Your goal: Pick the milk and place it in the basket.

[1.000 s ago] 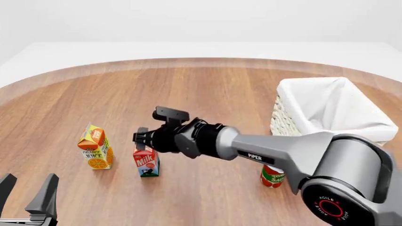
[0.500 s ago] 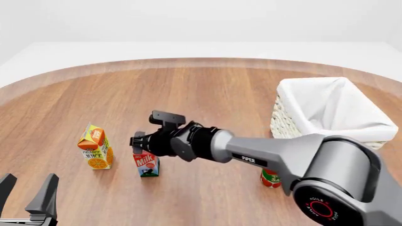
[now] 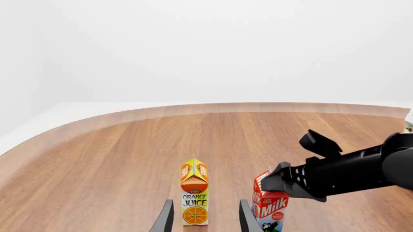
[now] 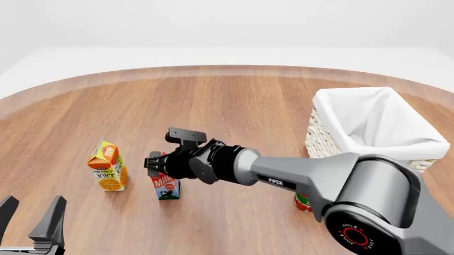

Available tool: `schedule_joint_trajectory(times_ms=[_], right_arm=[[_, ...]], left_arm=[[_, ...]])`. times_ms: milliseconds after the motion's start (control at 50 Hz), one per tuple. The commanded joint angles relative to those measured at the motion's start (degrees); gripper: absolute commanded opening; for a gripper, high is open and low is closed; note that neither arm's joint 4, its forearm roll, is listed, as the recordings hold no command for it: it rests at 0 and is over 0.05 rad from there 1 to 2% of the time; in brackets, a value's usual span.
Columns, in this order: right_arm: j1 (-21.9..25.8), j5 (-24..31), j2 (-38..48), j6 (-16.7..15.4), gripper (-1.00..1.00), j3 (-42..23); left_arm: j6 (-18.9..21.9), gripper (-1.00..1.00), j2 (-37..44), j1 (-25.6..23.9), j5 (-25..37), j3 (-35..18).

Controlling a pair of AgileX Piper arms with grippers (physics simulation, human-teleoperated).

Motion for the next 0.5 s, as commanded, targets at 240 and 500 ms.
schedule_joint_trajectory(times_ms=[240, 500], right_arm=[[-0.6, 0.1, 0.7, 0.0, 1.00, -0.5], [-1.6, -0.6, -1.0, -1.9, -1.00, 0.0]], left_arm=[[0.0, 1.00, 0.0, 0.0, 0.0, 0.0], [0.0, 1.00, 0.0, 0.0, 0.0, 0.0]])
